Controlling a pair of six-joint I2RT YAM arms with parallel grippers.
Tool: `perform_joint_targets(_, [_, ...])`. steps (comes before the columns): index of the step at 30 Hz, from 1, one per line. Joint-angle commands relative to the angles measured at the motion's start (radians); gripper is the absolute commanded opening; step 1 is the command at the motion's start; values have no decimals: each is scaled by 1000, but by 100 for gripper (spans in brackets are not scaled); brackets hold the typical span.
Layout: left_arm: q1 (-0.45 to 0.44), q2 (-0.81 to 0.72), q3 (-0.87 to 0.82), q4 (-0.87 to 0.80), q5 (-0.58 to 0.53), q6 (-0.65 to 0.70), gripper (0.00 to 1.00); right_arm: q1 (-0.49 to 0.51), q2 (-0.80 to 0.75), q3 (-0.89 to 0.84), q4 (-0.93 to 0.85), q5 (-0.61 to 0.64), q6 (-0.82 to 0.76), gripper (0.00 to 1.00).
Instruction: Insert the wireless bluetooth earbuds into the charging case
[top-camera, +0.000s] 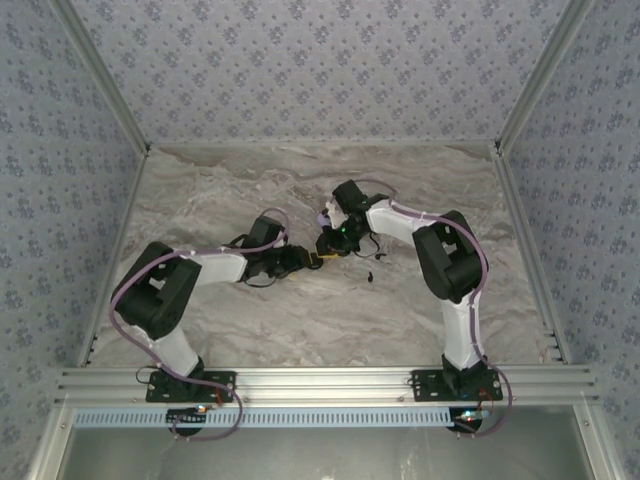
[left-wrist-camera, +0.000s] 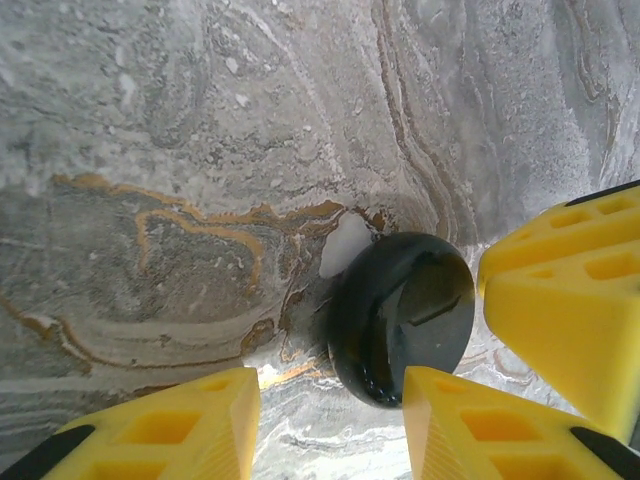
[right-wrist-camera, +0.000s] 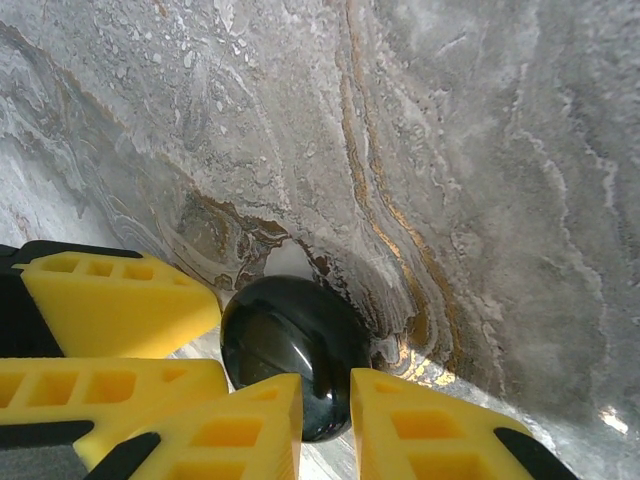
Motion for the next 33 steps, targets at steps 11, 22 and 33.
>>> perform_joint_targets(11, [5,75,40,62,54,-38,36,-13,33,-15,11,-6,26,17])
perform_joint_targets(22, [4,104,49,114,75,-65,35,-17,38,-33,24,-20,34,16])
perform_joint_targets(33, [3,124,44,191,93,-109,34,-22,39,-43,38,-38,46,16])
